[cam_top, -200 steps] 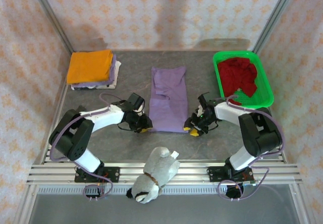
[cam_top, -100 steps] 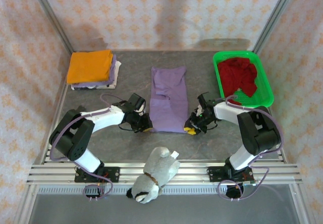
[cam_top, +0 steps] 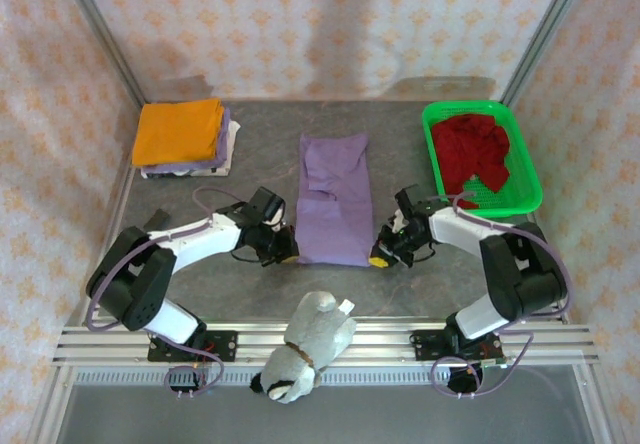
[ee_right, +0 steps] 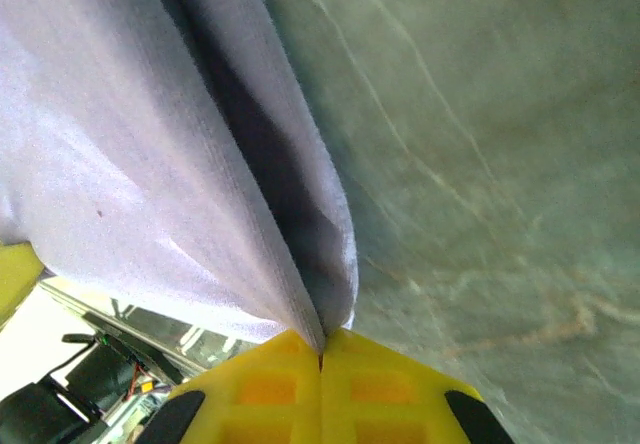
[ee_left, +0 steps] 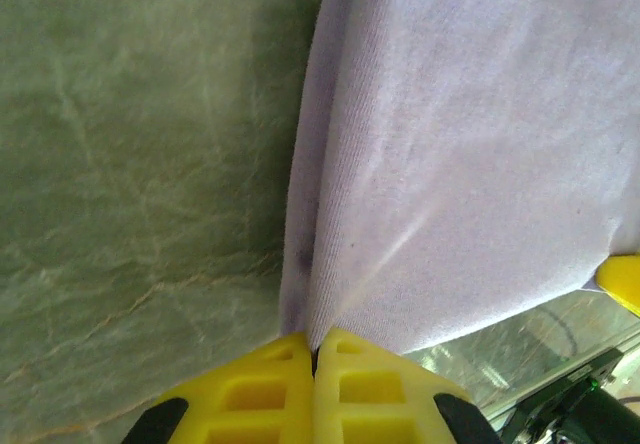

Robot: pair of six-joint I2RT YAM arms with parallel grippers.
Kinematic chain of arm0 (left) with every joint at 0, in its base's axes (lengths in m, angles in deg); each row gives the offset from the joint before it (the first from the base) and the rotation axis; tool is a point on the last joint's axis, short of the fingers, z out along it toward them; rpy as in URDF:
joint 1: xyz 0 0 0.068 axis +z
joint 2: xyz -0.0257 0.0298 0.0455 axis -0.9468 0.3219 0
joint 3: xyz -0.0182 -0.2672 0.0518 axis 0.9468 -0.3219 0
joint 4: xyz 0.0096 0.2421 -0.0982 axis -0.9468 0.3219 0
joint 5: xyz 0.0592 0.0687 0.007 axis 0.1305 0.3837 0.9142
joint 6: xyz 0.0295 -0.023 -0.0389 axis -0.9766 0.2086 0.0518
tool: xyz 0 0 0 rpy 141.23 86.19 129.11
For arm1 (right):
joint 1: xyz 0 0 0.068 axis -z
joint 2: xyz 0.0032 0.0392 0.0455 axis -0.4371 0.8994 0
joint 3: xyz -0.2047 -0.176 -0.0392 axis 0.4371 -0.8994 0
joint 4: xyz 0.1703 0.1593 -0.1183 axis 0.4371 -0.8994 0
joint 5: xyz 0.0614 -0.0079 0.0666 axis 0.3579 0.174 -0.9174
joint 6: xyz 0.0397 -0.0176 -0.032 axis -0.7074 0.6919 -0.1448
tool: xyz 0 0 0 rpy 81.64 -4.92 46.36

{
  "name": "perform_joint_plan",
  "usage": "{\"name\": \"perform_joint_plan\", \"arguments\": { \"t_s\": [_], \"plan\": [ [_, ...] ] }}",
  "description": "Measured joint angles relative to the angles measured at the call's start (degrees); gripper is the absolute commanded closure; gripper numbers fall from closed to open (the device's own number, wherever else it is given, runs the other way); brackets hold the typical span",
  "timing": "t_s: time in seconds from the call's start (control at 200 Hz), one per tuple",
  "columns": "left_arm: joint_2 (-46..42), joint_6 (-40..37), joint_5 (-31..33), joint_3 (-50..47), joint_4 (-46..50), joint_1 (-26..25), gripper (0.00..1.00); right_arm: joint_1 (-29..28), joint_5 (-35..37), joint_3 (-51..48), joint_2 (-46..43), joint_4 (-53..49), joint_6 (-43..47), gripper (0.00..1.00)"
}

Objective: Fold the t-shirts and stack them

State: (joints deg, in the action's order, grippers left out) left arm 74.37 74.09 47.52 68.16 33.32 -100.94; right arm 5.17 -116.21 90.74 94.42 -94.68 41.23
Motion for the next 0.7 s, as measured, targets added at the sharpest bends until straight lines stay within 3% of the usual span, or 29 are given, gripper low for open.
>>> {"name": "perform_joint_plan", "arguments": {
  "t_s": [0.39, 0.701],
  "plan": [
    [-8.41, 1.09, -0.17, -1.97, 4.57, -3.26, 1.0, -0.74, 0.72, -4.72, -15.76, -7.67, -2.16, 1.0],
    [-0.92, -2.97, 1.6, 17.62, 14.21, -3.19, 1.0, -0.74, 5.86, 9.81, -13.09, -14.27, -2.73, 1.0]
  ]
}}
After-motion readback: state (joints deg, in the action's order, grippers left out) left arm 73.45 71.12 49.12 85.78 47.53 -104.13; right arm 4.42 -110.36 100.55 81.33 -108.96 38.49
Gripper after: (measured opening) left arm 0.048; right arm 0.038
